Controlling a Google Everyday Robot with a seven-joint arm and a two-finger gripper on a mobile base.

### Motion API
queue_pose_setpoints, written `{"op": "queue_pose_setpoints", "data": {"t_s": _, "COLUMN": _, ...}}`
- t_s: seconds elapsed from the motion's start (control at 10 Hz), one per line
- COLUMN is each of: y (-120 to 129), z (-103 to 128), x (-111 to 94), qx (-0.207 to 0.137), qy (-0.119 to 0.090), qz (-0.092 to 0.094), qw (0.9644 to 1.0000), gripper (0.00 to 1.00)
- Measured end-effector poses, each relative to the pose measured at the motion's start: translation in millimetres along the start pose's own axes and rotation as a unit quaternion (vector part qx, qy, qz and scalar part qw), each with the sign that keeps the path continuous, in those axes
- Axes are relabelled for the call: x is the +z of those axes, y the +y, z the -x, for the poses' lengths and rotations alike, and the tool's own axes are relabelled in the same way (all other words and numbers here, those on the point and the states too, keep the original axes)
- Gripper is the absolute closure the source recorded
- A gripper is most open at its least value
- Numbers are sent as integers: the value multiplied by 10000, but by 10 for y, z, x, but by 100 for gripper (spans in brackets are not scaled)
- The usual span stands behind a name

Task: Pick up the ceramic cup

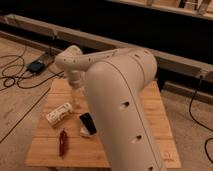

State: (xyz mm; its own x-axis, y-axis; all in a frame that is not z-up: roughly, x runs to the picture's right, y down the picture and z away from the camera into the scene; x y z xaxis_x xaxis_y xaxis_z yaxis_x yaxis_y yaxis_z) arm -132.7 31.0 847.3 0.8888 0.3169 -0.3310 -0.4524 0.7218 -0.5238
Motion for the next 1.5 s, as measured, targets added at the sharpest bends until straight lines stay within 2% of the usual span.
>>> {"op": "queue_pose_setpoints", "data": {"t_s": 0.4, "y": -142, "z": 22, "x": 333, "qx": 108, "qy": -191, "qz": 117, "qw": 9997, "gripper": 21}}
{"op": "queue_pose_setpoints", "data": {"t_s": 0.5, "y": -158, "z": 21, "x": 396, "qx": 74, "qy": -210, "qz": 110, "qw": 9997, "gripper": 25}}
{"op": "queue_pose_setpoints", "data": {"t_s": 0.7, "y": -169, "z": 31, "x": 514, "qx": -31, "qy": -258, "qz": 112, "qw": 9996, "gripper": 43}}
{"op": "queue_pose_setpoints", "data": {"t_s": 0.8, "y": -163, "z": 38, "x": 535, "qx": -103, "qy": -300, "qz": 137, "qw": 9994, "gripper": 56}}
{"op": "queue_pose_setpoints", "data": {"t_s": 1.0, "y": -174, "z": 41, "x": 510, "qx": -175, "qy": -388, "qz": 147, "qw": 9990, "gripper": 74}}
{"op": "queue_pose_setpoints", "data": {"t_s": 1.2, "y": -196, "z": 30, "x": 392, "qx": -237, "qy": -482, "qz": 120, "qw": 9985, "gripper": 94}}
{"op": "queue_pose_setpoints", "data": {"t_s": 1.3, "y": -206, "z": 24, "x": 318, "qx": -290, "qy": -529, "qz": 97, "qw": 9981, "gripper": 99}}
{"op": "queue_pose_setpoints", "data": {"t_s": 1.5, "y": -242, "z": 11, "x": 172, "qx": -393, "qy": -582, "qz": -18, "qw": 9975, "gripper": 100}}
